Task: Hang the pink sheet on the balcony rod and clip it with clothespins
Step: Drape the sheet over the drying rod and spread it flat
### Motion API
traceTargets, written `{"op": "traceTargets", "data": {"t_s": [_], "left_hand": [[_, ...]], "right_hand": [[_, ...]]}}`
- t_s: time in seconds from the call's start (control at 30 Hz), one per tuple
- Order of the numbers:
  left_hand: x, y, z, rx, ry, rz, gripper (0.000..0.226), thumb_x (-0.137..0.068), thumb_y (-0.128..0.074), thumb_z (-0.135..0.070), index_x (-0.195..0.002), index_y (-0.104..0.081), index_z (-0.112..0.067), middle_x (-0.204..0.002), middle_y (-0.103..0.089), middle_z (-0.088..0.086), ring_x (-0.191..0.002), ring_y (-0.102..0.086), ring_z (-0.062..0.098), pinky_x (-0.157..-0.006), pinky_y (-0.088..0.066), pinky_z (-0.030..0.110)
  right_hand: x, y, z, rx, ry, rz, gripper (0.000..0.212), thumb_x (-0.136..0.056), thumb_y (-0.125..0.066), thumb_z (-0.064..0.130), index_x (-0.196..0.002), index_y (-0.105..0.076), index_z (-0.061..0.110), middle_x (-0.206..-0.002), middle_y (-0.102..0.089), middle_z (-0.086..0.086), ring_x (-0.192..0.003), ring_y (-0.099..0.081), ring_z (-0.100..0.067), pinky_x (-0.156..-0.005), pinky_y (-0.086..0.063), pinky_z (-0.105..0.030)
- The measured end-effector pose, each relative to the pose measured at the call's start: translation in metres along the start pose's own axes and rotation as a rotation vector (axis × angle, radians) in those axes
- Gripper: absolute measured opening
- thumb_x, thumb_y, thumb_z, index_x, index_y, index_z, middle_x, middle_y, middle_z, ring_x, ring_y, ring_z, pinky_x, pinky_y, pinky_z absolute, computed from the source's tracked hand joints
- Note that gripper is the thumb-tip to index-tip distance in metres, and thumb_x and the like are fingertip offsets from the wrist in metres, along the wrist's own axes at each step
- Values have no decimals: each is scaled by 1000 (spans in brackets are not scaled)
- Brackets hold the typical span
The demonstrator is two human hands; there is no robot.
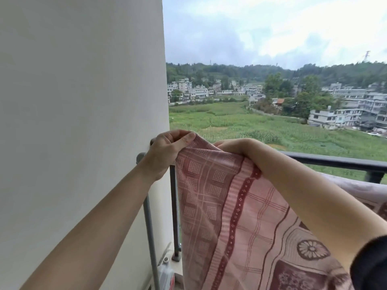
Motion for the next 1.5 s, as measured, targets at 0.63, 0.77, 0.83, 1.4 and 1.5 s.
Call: {"op": "traceTargets", "data": {"t_s": [0.63,0.77,0.83,1.4,1.5], "left_hand": [[-25,122,43,163,128,-356,18,-99,-57,-21,-98,-66,-5,-87,-72,9,-75,-70,19,-71,-60,32],[-18,184,47,44,71,-627,19,-96,-63,-24,-99,-66,-6,-87,-74,9,-74,-71,21,-68,-58,32],[-8,202,77,-58,182,-719,30,-95,-63,-33,-103,-66,-4,-90,-75,11,-78,-72,24,-74,-58,37],[-9,216,123,-247,242,-885,13,-94,-63,-31,-86,-58,-22,-81,-64,0,-72,-60,18,-73,-50,37],[-6,209,134,-243,287,-843,29,-94,-59,-45,-78,-52,-21,-76,-58,0,-74,-56,20,-71,-48,37]], "right_hand": [[-65,86,94,321,220,-1013,25,-102,-44,9,-107,-68,8,-86,-63,-6,-77,-60,-20,-75,-60,-40],[-117,66,130,229,346,-976,25,-103,-38,7,-115,-60,7,-98,-64,-9,-85,-63,-23,-69,-57,-36],[-148,49,125,303,302,-853,25,-100,-41,7,-120,-57,7,-106,-63,-11,-95,-63,-27,-73,-54,-36],[-175,-37,59,496,139,-81,81,-84,-29,85,-111,-73,23,-106,-71,-1,-92,-71,-18,-86,-53,-33],[-155,-40,55,618,236,-121,63,-85,-37,82,-91,-69,28,-85,-67,4,-73,-64,-13,-65,-46,-29]]}}
Point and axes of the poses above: each hand's wrist, its own x-axis away from the middle knuckle, its own y-axis out of the back of the hand, z = x × y, the point moved 7 cm from there along -x, towards the middle knuckle
